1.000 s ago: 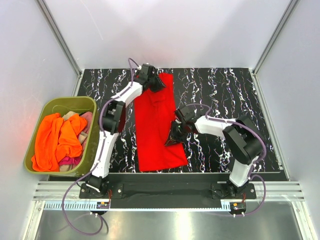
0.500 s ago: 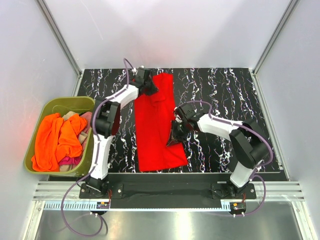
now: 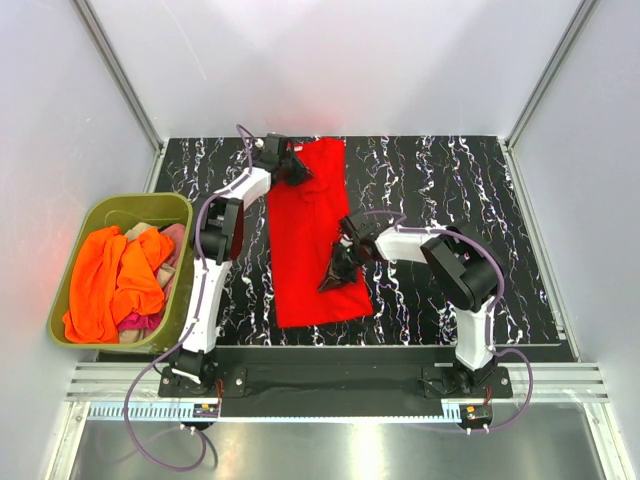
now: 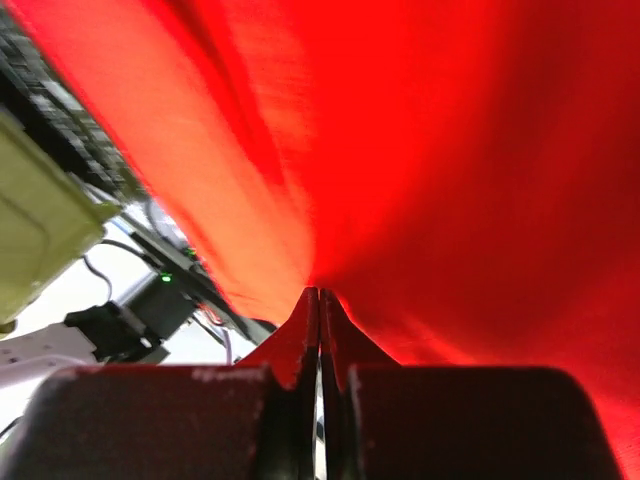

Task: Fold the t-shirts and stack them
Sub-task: Fold the tshirt

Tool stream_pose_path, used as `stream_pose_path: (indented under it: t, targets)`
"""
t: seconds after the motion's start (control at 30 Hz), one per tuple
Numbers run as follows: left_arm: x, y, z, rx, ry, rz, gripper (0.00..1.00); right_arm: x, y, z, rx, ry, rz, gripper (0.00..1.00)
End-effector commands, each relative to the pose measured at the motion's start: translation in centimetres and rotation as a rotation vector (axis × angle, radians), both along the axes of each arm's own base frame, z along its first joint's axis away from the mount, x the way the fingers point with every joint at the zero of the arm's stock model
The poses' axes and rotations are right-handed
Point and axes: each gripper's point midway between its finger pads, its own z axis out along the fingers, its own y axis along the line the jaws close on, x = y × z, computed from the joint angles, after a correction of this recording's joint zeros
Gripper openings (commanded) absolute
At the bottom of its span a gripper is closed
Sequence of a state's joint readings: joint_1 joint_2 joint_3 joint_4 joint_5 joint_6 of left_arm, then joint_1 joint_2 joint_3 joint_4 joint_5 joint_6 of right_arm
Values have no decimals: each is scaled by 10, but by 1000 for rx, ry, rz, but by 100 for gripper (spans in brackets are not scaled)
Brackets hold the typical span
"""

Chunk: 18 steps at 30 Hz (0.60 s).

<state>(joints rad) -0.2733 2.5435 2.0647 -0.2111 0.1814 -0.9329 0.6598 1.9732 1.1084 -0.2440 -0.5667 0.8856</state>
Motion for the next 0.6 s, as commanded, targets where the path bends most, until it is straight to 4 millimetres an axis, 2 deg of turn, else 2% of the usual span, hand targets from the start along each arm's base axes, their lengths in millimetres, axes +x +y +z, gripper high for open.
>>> stream_pose_path:
  t: [0.0,0.1,0.13,0.17,0.2,0.23,0.27,0.3,0.33,0.37,0.4,0.43,0.47,0.5,0.53,0.57]
  targets:
    - [-9,8,41,26,-46,-69,29,33,19,45,67,-156,0,0]
    - [-31,13,69,77,-59,-129,36,26,3,57,26,-171,44,1]
    - [-39,12,110,77,-121,-144,39,20,-4,60,10,-164,56,6]
    - [-53,14,111,96,-108,-161,42,22,-12,73,14,-189,53,9]
    - [-65,17,150,116,-173,-182,45,20,-20,75,9,-202,69,14]
    - [-77,17,161,131,-180,-197,47,16,-30,86,4,-203,67,24]
    - [-96,20,159,151,-138,-217,47,21,-45,90,-6,-203,40,30]
    - [-110,20,166,165,-140,-244,48,17,-60,86,-26,-186,27,34]
    - [-129,20,196,159,-184,-265,49,13,-70,88,-21,-173,16,39]
    - [-153,22,179,174,-120,-289,49,12,-79,98,0,-191,1,53]
    - [-173,25,201,184,-162,-307,49,11,-98,89,-7,-171,-30,59]
    - [-192,20,199,187,-154,-337,50,5,-103,91,20,-166,-19,65]
    - [-220,23,169,193,-70,-372,52,3,-110,93,34,-171,-19,73]
    - [-241,27,177,189,-72,-370,53,-4,-117,87,44,-162,3,76]
    - [-260,27,167,187,-36,-380,54,-9,-121,86,43,-160,14,79]
    - [-290,35,131,201,62,-385,55,-13,-123,83,40,-157,26,80]
